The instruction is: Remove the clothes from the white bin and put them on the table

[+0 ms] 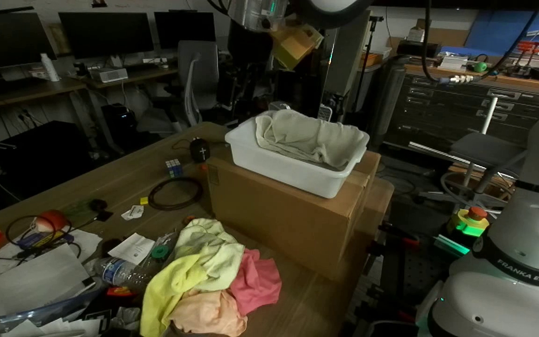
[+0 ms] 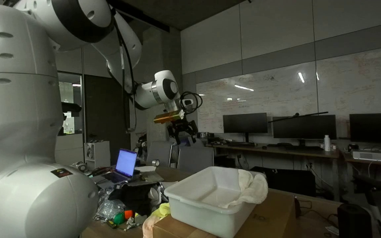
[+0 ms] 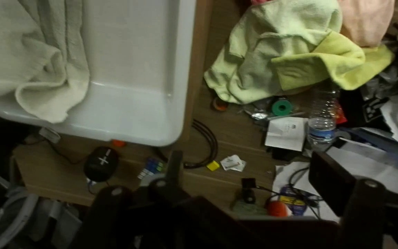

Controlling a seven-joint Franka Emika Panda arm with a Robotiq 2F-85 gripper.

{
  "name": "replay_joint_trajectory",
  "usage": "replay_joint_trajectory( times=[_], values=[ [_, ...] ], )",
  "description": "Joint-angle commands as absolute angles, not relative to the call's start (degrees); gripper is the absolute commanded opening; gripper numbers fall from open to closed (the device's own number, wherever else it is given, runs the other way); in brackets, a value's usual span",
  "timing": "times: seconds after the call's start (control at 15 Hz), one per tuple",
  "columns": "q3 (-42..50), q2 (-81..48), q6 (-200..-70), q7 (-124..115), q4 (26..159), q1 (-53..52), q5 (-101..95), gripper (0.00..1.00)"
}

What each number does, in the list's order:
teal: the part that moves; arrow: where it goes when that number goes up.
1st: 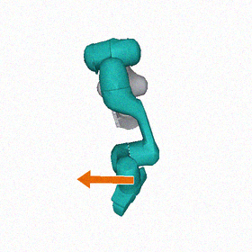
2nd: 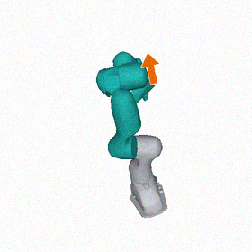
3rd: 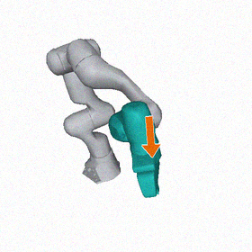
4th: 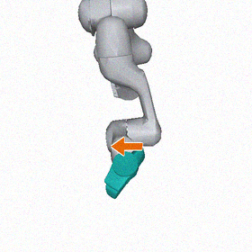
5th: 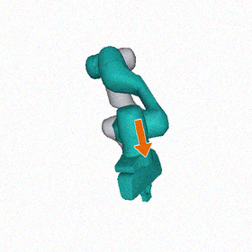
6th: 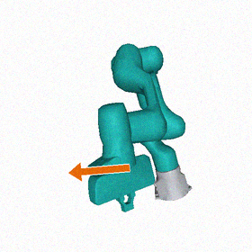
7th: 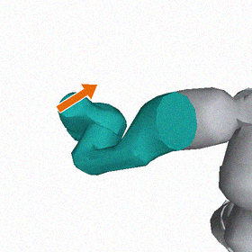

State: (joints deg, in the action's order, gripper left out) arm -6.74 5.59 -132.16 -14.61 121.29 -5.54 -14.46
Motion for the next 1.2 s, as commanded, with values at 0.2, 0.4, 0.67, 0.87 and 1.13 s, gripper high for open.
replay_joint_trajectory(
  times=[0.2,0.4,0.67,0.87,1.13],
  values=[
    [-3.26,5.73,-128.53,-18.88,123.96,-0.84,-14.28,1.00],
    [-1.66,3.98,-127.11,-19.44,123.75,0.66,-13.48,1.00],
    [-0.04,0.75,-125.20,-20.44,122.75,1.88,-12.95,1.00],
    [0.75,-1.72,-124.19,-21.41,121.94,2.12,-12.81,1.00],
    [1.48,-4.49,-124.44,-22.15,120.92,1.99,-13.00,1.00]
  ],
)
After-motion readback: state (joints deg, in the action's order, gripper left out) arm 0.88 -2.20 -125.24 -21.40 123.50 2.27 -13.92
